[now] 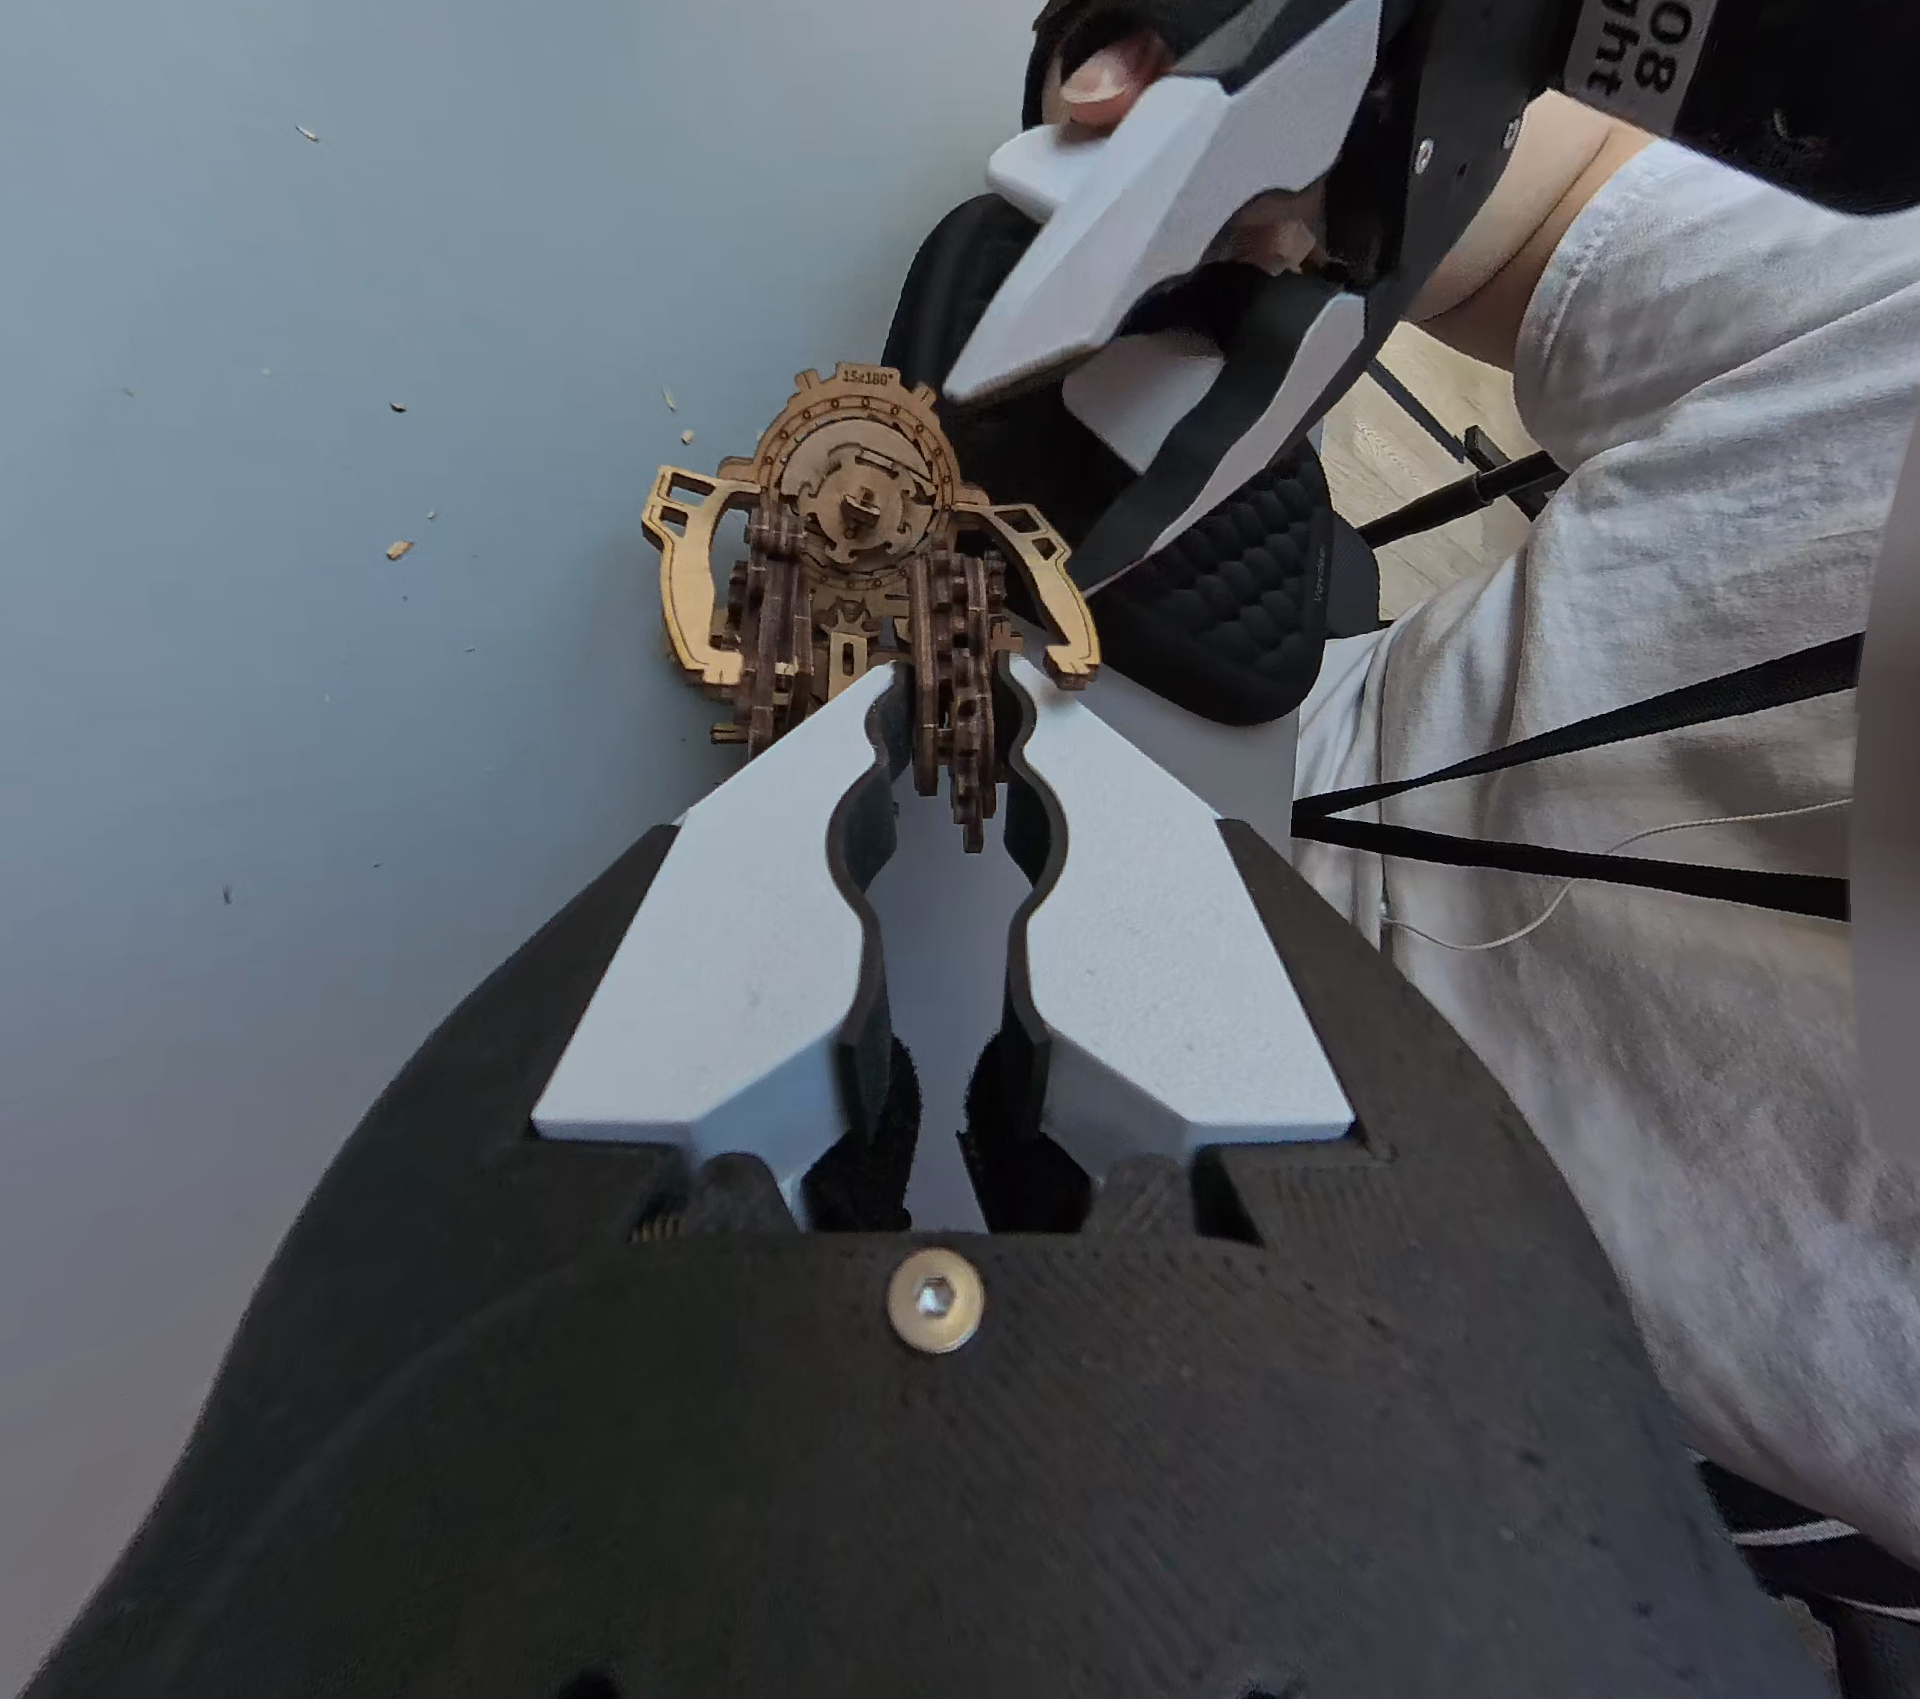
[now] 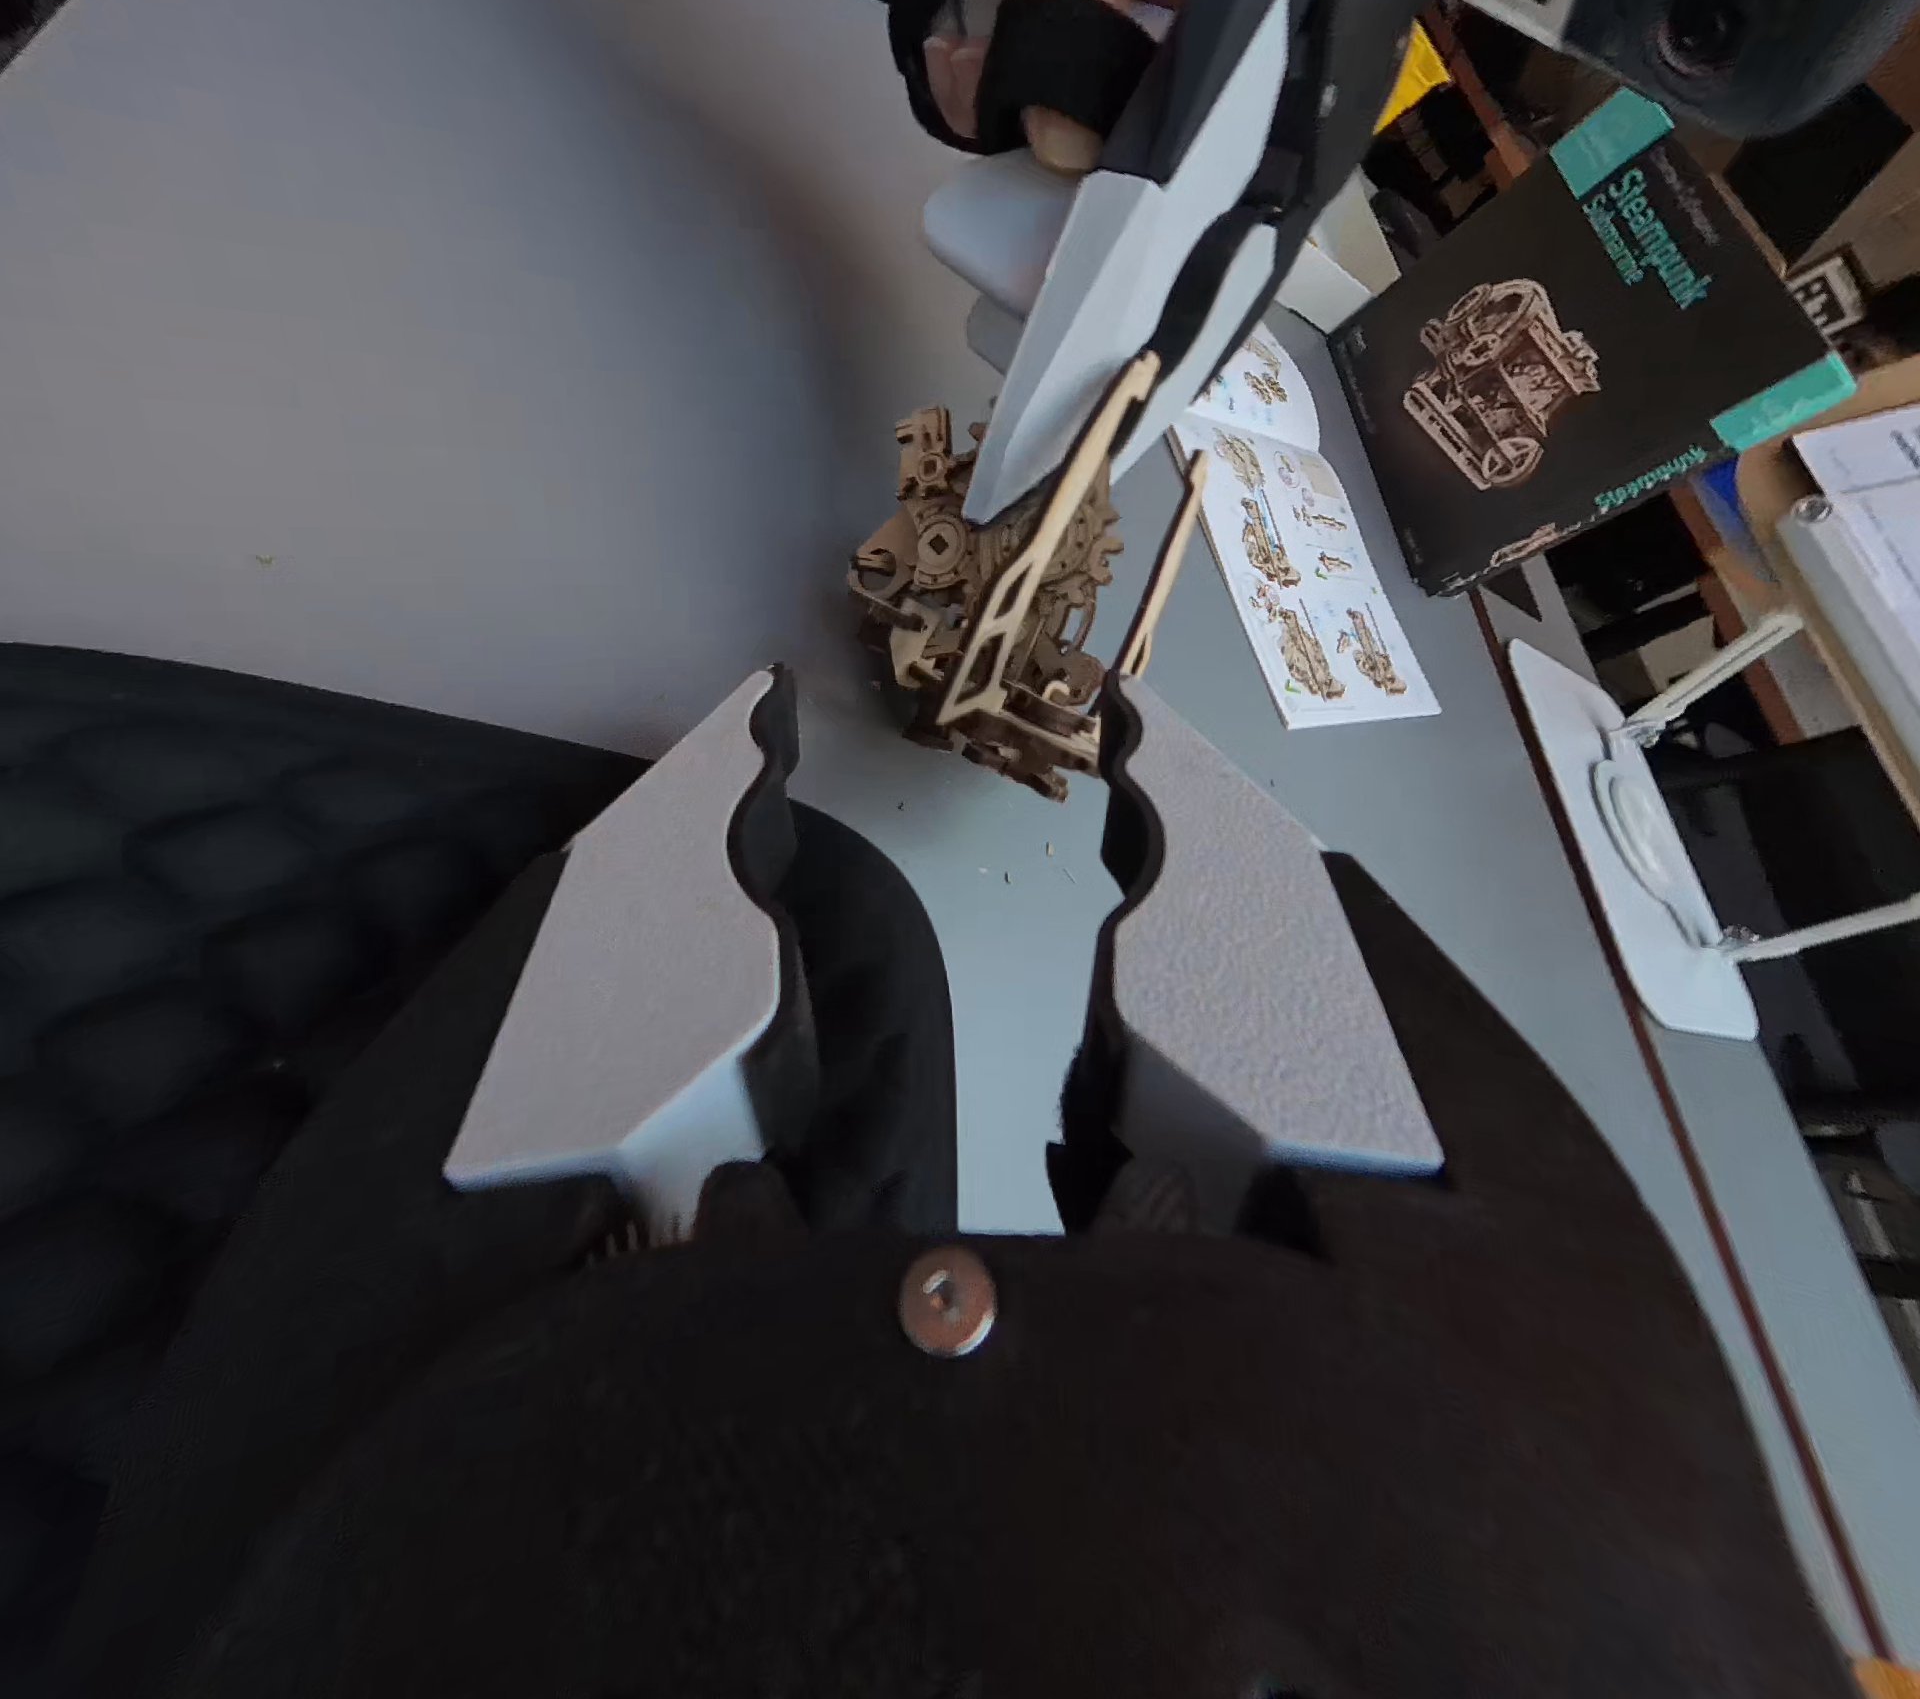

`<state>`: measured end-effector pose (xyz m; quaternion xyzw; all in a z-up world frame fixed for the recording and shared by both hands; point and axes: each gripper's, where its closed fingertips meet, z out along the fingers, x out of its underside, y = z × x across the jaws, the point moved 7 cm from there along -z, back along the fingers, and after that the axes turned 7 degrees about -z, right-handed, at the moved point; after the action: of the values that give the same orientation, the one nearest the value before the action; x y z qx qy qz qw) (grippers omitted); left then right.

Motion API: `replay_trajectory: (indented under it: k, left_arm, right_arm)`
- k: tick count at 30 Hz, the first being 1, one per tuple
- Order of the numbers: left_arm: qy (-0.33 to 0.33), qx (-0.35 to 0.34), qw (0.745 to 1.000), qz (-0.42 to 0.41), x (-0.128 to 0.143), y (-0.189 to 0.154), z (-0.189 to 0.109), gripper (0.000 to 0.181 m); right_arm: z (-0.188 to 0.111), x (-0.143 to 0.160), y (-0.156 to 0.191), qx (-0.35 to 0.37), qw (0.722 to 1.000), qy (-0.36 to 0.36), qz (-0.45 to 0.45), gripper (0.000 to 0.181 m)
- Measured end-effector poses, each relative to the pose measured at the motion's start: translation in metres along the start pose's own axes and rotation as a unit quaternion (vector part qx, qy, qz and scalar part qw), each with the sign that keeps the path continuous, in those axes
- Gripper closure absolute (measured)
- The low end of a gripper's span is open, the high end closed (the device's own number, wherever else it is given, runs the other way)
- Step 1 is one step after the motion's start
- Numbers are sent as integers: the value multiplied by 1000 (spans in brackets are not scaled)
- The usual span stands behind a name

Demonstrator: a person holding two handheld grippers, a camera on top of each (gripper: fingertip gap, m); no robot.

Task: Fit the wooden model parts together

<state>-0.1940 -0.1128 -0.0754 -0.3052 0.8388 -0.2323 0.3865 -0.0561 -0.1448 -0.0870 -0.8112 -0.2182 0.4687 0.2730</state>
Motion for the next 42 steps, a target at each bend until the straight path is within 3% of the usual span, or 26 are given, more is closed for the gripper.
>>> replay_trajectory:
  k: [5, 8, 10, 13, 17, 22, 24, 29, 35, 42]
  left_arm:
    - [-14, 7, 1000, 9, 2, 1, -1, 168]
    - [-16, 9, 1000, 9, 3, 1, -1, 168]
    - [-13, 8, 1000, 12, 4, 1, -2, 168]
    - [-16, 9, 1000, 8, 4, 2, -3, 168]
    - [-35, 28, 999, -18, 5, 7, -5, 168]
    - [-48, 42, 997, -40, 8, 11, -7, 168]
    - [-47, 38, 997, -39, 8, 11, -8, 168]
    - [-44, 27, 998, -35, 7, 10, -9, 168]
    - [-38, 25, 998, -40, 7, 9, -7, 168]
    - [-14, 1, 1000, -26, 4, 6, -8, 168]
  right_arm:
    - [-14, 23, -19, -1, 974, -21, 224, 125]
    - [-11, 36, -29, -54, 935, -29, 350, 127]
    - [-8, 41, -30, -105, 918, -41, 381, 126]
    - [-6, 44, -27, -123, 935, -28, 333, 124]
    - [4, 31, -21, -57, 971, 10, 233, 107]
    - [11, 10, -15, 32, 993, 46, 101, 110]
    - [13, 4, -13, 48, 994, 52, 79, 119]
    - [9, -4, -5, 60, 997, 41, 25, 163]
    - [7, -5, -3, 89, 995, 40, -10, 177]
    - [9, -6, -6, 101, 994, 42, -24, 178]
